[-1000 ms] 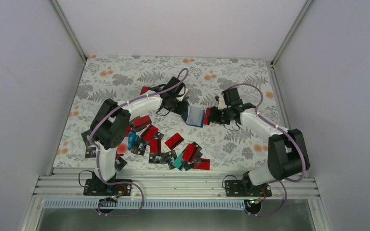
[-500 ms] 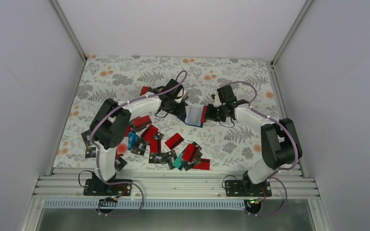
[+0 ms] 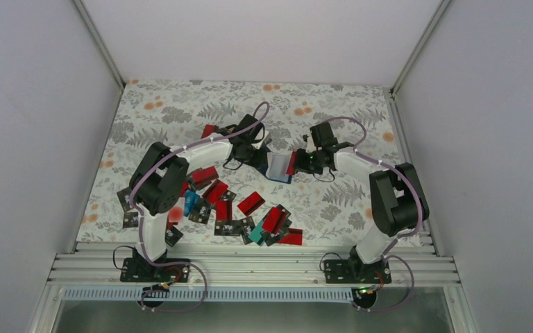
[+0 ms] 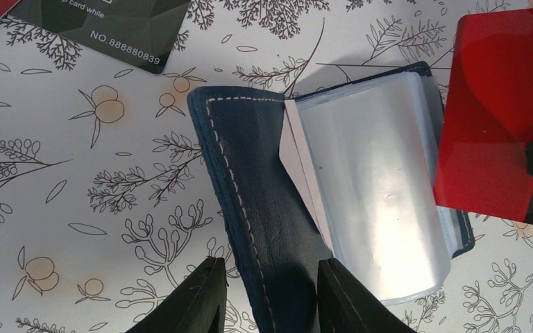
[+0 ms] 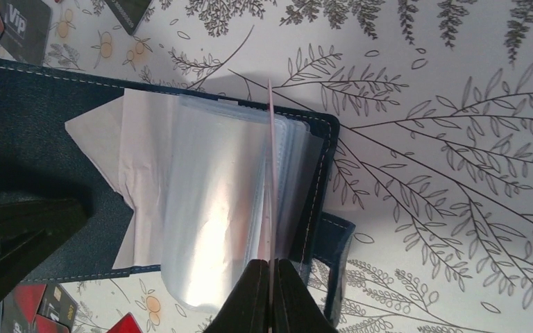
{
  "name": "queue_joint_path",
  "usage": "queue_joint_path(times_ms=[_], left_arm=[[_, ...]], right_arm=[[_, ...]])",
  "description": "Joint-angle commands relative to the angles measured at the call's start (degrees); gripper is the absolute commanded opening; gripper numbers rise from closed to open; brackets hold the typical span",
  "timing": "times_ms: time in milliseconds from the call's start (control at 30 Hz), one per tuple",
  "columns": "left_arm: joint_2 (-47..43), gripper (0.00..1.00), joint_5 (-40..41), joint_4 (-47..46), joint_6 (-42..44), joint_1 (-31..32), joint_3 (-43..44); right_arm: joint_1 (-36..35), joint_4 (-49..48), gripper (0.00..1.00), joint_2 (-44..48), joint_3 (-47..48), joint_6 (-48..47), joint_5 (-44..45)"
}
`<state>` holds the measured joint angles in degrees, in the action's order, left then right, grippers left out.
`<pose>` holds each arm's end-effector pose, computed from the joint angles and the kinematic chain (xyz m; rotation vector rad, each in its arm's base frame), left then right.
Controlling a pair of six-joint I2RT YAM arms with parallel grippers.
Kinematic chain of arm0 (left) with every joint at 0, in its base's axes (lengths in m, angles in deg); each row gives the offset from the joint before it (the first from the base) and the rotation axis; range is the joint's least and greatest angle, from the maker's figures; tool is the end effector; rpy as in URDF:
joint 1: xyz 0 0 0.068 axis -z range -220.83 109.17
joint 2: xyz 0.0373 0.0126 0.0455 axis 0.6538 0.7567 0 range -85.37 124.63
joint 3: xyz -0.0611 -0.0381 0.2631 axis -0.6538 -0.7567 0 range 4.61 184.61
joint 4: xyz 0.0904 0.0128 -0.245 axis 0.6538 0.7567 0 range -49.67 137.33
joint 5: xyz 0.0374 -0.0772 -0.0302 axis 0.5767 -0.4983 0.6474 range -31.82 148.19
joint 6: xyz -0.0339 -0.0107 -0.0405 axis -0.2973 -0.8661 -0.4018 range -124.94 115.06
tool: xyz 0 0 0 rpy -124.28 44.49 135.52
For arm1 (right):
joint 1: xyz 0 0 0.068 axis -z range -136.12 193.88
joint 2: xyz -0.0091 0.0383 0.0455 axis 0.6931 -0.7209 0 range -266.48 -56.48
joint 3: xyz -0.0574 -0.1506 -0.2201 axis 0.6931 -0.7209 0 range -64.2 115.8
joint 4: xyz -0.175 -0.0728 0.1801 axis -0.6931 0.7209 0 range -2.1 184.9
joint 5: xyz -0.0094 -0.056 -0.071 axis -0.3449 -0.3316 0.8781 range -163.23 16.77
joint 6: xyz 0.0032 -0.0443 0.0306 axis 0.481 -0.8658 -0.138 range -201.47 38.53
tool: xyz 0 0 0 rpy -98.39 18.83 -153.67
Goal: Put the credit cards into the card holder
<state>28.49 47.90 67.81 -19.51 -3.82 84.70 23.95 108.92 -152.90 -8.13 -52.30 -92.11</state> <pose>0.3286 -0.2556 0.1729 0.5906 2.6550 -0.5235 0.3032 0.1223 0.1684 0.1048 2.7375 0.7042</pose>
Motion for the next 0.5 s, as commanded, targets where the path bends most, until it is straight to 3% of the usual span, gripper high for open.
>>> queue_joint_path(times_ms=[0, 467], left_arm=[[-0.65, 0.34, -1.12, -1.28, -0.20, -0.27, -0.79], [-0.73, 0.32, -2.24, -1.99, -0.73, -0.28, -1.42]], right_arm=[[-0.64, -2.22, 0.04, -0.57, 1.29, 0.27, -0.63], [-2.69, -2.64, 0.04, -1.85, 3.87, -0.25, -3.24]])
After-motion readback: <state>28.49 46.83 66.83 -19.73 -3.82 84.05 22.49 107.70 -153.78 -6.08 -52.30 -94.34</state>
